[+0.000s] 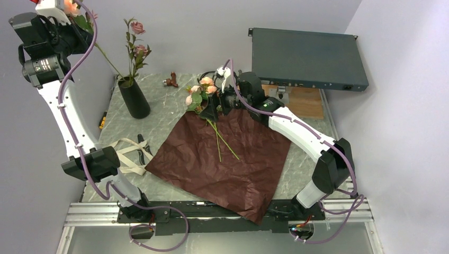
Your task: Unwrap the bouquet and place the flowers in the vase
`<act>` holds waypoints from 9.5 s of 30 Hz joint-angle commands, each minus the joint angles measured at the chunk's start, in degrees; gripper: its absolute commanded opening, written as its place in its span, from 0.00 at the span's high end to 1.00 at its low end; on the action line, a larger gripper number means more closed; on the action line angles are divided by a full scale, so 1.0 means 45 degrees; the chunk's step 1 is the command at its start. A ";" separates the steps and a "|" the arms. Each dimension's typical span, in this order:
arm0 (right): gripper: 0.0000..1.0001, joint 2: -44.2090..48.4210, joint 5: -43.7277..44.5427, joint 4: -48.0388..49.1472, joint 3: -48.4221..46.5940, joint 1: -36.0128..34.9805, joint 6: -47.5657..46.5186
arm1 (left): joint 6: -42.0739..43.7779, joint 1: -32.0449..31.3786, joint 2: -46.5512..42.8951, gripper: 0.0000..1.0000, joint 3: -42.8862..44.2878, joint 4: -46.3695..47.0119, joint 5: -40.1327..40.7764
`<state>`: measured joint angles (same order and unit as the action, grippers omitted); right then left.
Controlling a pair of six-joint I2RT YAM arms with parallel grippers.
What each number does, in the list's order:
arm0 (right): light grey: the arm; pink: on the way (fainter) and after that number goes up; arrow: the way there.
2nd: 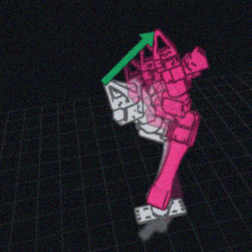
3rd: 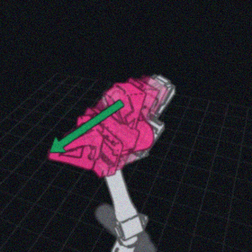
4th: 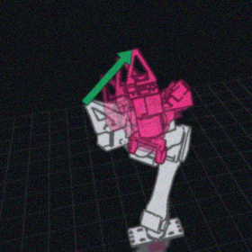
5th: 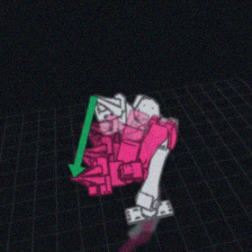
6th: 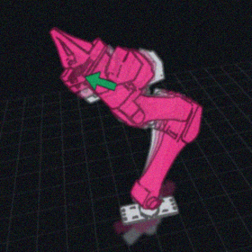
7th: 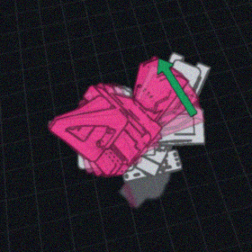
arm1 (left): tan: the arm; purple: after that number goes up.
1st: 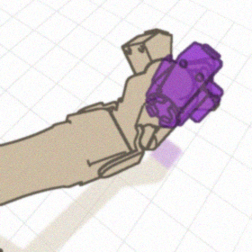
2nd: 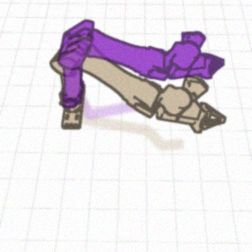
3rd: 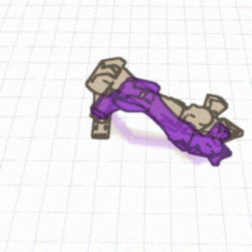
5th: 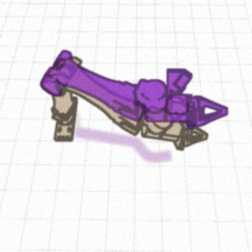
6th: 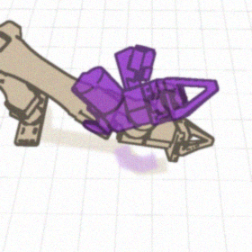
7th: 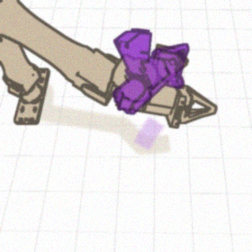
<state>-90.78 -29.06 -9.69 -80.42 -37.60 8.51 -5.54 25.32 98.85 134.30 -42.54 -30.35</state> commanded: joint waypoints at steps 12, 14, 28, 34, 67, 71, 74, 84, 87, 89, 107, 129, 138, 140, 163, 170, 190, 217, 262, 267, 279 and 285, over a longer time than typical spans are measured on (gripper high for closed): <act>0.00 -0.0240 -0.0062 0.0196 -0.0700 -0.0016 -0.0159 | 0.0522 0.0012 0.0287 1.00 -0.2421 0.0791 0.0454; 0.00 -0.0300 -0.0062 0.0150 -0.0739 -0.0012 -0.0158 | 0.0547 0.0007 0.0505 1.00 -0.2661 0.0971 0.0449; 0.00 -0.0494 0.0111 -0.0371 -0.0597 0.0045 -0.0281 | -0.0043 0.0016 0.2034 0.99 -0.3483 0.1807 -0.0026; 0.00 -0.0574 0.0172 -0.0546 -0.0430 0.0124 -0.0399 | 0.0169 0.0011 0.2090 0.77 -0.3752 0.1608 -0.0003; 0.24 -0.2062 0.1897 -0.3553 -0.0035 0.0251 -0.2384 | 0.0441 0.0347 -0.1694 0.23 -0.3432 0.0034 -0.0524; 0.31 -0.2833 0.2213 -0.4430 -0.0417 0.0251 -0.2827 | 0.0181 0.0339 -0.1977 0.23 -0.3964 0.0286 -0.0989; 0.37 -0.3491 0.2568 -0.5014 -0.0760 0.0253 -0.3042 | 0.0037 0.0349 -0.2020 0.23 -0.4104 0.0412 -0.1174; 0.47 -0.5211 0.3387 -0.5804 -0.1953 0.0156 -0.3187 | -0.0119 0.0310 -0.2005 0.23 -0.4268 0.0570 -0.1337; 0.51 -0.5582 0.3448 -0.5933 -0.2319 0.0088 -0.3126 | -0.0079 0.0309 -0.2005 0.23 -0.4279 0.0568 -0.1310; 0.53 -0.5840 0.3488 -0.6060 -0.2575 0.0025 -0.3137 | -0.0044 0.0302 -0.2026 0.23 -0.4293 0.0546 -0.1300; 0.74 -0.7691 0.4524 -0.7289 -0.3738 -0.0381 -0.3458 | -0.0141 0.0305 -0.2041 0.23 -0.4415 0.0627 -0.1402; 1.00 -0.4586 0.4769 -0.4485 -0.1680 -0.0367 -0.0328 | -0.0765 0.0298 -0.2628 0.22 -0.5750 0.0406 -0.4147; 1.00 -0.2817 0.3517 -0.2873 -0.1090 0.0109 0.0281 | -0.1715 0.0191 -0.3007 0.23 -0.6691 0.0602 -0.6741; 1.00 -0.2412 0.3320 -0.2474 -0.0902 0.0114 0.0358 | -0.1927 0.0097 -0.3066 0.24 -0.7012 0.0659 -0.7207; 1.00 0.1571 0.0632 0.1627 0.1182 -0.0142 0.0132 | -0.4991 -0.5939 -0.2280 0.30 -0.9799 0.6286 -0.8795; 1.00 0.1868 0.0509 0.1627 0.1630 -0.0529 -0.0566 | -0.6664 -0.6435 -0.1921 0.29 -0.9941 0.8601 -0.9334; 0.84 0.1849 0.0816 0.1499 0.1945 -0.1096 -0.1400 | -0.5551 -0.6543 -0.2122 1.00 -0.9070 0.6763 -0.8048; 0.00 0.2127 0.0279 0.0553 0.1817 -0.1096 -0.2218 | -0.2376 -0.1509 -0.5344 1.00 -0.6445 0.1676 -0.7000; 0.00 0.1556 0.1379 -0.0480 0.1283 -0.0970 -0.2718 | -0.1154 0.1180 -0.0713 1.00 -0.0104 0.1478 -0.0493; 0.00 0.1463 0.1389 -0.0559 0.1192 -0.0923 -0.2621 | -0.1266 0.1175 -0.0502 1.00 -0.0661 0.1725 -0.0888; 0.00 0.1294 0.1399 -0.0809 0.1042 -0.0843 -0.2717 | -0.0307 0.0700 -0.0209 1.00 -0.1906 0.1911 -0.0737; 0.00 0.1081 0.1424 -0.0905 0.0925 -0.0823 -0.2647 | 0.0261 0.0466 0.0110 1.00 -0.2373 0.1793 -0.0802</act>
<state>-85.43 -23.00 -14.11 -73.45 -41.54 -2.87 -7.33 28.08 98.72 123.94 -36.27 -33.17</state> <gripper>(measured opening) 0.997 0.042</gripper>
